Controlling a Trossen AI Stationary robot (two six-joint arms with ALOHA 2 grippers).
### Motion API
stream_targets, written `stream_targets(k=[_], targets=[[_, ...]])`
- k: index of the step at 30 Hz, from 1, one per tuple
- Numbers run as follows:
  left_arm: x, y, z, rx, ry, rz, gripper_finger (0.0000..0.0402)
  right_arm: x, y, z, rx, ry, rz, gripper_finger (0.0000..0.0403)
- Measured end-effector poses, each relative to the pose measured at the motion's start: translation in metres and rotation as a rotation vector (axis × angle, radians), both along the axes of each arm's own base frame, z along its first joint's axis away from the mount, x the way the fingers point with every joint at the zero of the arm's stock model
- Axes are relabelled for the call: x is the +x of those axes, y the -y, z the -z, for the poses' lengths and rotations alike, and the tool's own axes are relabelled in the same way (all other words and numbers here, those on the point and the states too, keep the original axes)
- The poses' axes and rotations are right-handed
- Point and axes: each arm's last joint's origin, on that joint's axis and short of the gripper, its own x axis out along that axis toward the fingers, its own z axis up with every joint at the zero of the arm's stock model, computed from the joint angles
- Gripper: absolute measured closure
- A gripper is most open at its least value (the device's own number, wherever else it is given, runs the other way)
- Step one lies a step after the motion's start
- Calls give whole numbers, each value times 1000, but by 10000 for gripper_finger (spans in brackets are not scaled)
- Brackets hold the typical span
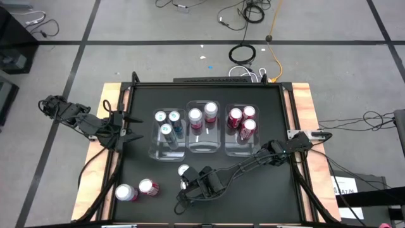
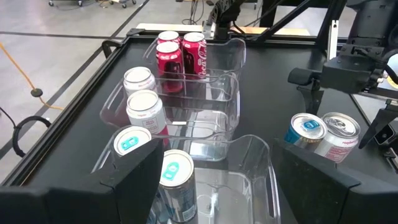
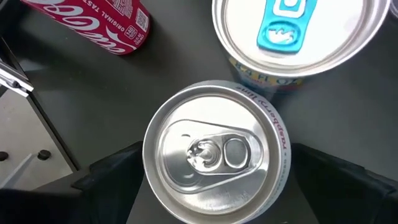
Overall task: Sort soda cans
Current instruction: Put the bottom center red and white soda can into the middle transparent bin
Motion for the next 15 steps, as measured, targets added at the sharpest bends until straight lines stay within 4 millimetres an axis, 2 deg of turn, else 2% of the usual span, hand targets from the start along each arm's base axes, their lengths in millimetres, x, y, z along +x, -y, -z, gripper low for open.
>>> stream_targets(k=[15], targets=[[0,0,0,0,0,0,97,-1,1,0,-8,-11,3,18]])
